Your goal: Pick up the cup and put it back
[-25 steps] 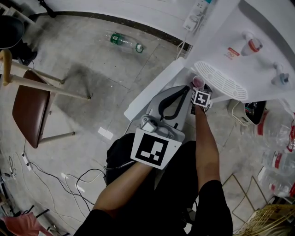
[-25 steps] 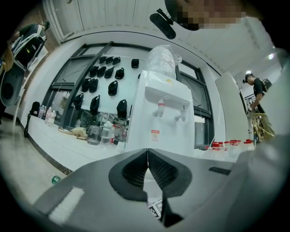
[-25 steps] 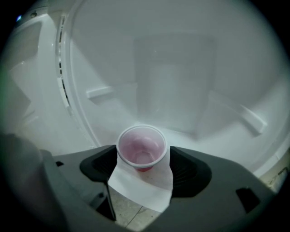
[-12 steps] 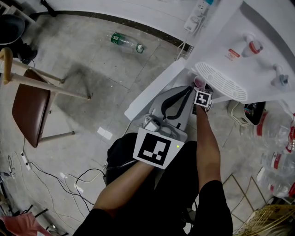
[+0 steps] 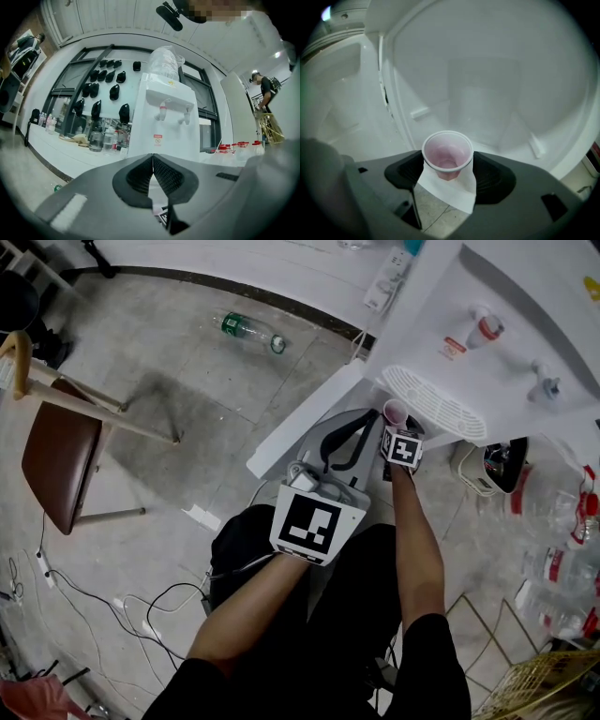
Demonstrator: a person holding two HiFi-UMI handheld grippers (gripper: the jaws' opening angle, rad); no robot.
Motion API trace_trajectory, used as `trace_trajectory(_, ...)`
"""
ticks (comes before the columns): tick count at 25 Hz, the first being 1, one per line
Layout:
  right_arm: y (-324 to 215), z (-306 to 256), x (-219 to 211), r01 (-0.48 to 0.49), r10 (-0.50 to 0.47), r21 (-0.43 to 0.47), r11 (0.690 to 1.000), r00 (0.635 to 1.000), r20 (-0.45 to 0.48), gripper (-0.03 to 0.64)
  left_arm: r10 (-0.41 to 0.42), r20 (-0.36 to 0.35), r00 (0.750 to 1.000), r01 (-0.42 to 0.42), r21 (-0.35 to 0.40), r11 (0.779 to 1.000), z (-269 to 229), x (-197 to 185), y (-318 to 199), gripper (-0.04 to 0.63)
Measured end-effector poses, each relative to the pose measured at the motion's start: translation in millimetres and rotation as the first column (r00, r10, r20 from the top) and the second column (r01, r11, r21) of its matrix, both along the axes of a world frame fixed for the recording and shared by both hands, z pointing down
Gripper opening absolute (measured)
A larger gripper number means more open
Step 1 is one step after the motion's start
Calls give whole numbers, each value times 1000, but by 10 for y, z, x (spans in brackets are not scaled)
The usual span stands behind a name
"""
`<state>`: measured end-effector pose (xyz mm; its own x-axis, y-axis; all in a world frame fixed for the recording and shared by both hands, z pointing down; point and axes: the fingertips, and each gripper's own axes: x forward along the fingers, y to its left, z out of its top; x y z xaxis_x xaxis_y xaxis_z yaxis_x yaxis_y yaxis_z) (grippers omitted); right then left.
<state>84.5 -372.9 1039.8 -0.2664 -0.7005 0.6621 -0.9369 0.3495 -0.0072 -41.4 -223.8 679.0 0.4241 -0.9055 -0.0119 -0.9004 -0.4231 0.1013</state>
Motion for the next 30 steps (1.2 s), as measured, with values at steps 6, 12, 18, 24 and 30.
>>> trace_trajectory(6, 267, -275, 79, 40, -40, 7, 999, 999, 34, 314, 0, 15, 1000, 0, -1, 1000, 12, 113, -15, 8)
trace_trajectory(12, 514, -504, 212, 62, -62, 10, 998, 997, 45, 313, 11, 17, 1000, -11, 4, 1000, 30, 279, -56, 8)
trace_trajectory(18, 768, -740, 294, 96, -97, 27, 995, 994, 54, 311, 16, 14, 1000, -16, 3, 1000, 63, 347, -92, 8)
trace_trajectory(24, 1007, -1041, 303, 128, -130, 38, 991, 988, 77, 311, 19, -2, 1000, -19, -8, 1000, 107, 324, -147, 8)
trace_trajectory(30, 1267, -1375, 298, 185, -188, 42, 982, 977, 96, 310, 40, -34, 999, -40, -21, 999, 145, 378, -198, 8)
